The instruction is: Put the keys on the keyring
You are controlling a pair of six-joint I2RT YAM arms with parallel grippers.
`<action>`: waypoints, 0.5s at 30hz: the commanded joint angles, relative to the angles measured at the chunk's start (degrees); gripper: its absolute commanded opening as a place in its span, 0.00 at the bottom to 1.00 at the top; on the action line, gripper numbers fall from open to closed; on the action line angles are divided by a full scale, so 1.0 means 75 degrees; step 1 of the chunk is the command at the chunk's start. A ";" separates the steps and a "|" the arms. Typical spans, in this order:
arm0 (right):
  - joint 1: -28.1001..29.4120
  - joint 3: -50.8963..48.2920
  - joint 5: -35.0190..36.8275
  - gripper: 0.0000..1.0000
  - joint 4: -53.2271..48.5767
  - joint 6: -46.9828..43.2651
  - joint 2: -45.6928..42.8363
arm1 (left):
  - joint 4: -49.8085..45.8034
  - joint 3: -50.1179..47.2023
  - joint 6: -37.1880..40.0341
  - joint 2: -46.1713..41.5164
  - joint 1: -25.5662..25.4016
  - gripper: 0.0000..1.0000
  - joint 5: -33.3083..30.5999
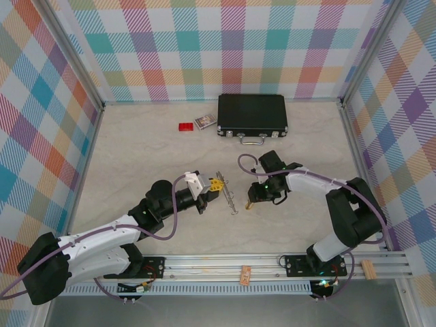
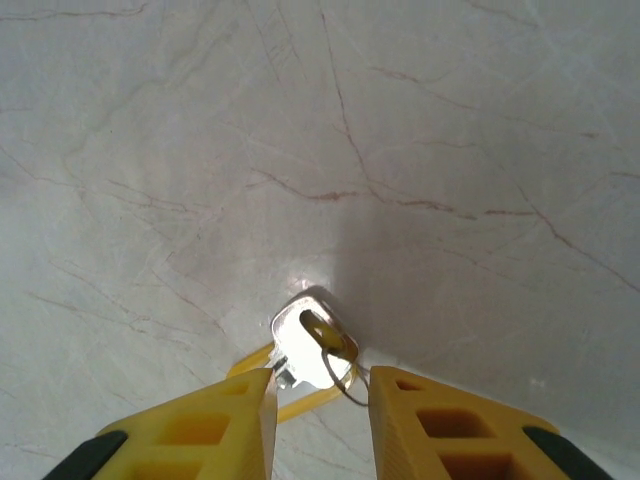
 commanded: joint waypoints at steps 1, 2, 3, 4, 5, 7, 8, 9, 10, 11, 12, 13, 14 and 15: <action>-0.0039 0.0256 0.0023 0.26 -0.0084 -0.0056 0.0166 | 0.0495 -0.0043 -0.0114 -0.0177 0.0094 0.00 0.0153; -0.0042 0.0275 -0.0003 0.25 -0.0095 -0.0073 0.0190 | 0.0495 -0.0054 -0.0114 -0.0197 0.0090 0.00 0.0137; -0.0042 0.0290 0.0003 0.25 -0.0115 -0.0068 0.0216 | 0.0502 -0.0065 -0.0114 -0.0214 0.0096 0.00 0.0132; -0.0042 0.0293 0.0015 0.25 -0.0120 -0.0068 0.0228 | 0.0493 -0.0065 -0.0111 -0.0230 0.0102 0.00 0.0121; -0.0042 0.0310 0.0011 0.25 -0.0113 -0.0068 0.0234 | 0.0492 -0.0063 -0.0120 -0.0231 0.0101 0.00 0.0126; -0.0042 0.0349 -0.0016 0.24 -0.0167 -0.0085 0.0298 | 0.0525 -0.0066 -0.0125 -0.0206 0.0100 0.00 0.0144; -0.0042 0.0380 -0.0030 0.22 -0.0219 -0.0068 0.0324 | 0.0538 -0.0057 -0.0125 -0.0190 0.0116 0.00 0.0155; -0.0042 0.0392 -0.0081 0.19 -0.0260 -0.0086 0.0365 | 0.0544 -0.0054 -0.0131 -0.0187 0.0120 0.00 0.0163; -0.0033 0.0398 -0.0139 0.16 -0.0303 -0.0090 0.0382 | 0.0551 -0.0050 -0.0137 -0.0174 0.0109 0.00 0.0167; -0.0031 0.0392 -0.0181 0.15 -0.0355 -0.0103 0.0375 | 0.0552 -0.0064 -0.0137 -0.0175 0.0122 0.00 0.0178; -0.0012 0.0359 -0.0200 0.15 -0.0368 -0.0106 0.0336 | 0.0550 -0.0065 -0.0137 -0.0182 0.0121 0.00 0.0165; -0.0018 0.0323 -0.0222 0.14 -0.0369 -0.0088 0.0278 | 0.0561 -0.0065 -0.0138 -0.0165 0.0124 0.00 0.0178; -0.0019 0.0284 -0.0266 0.14 -0.0395 -0.0053 0.0186 | 0.0566 -0.0066 -0.0137 -0.0175 0.0126 0.00 0.0181; -0.0002 0.0246 -0.0318 0.15 -0.0413 0.0012 0.0097 | 0.0573 -0.0075 -0.0143 -0.0153 0.0129 0.00 0.0171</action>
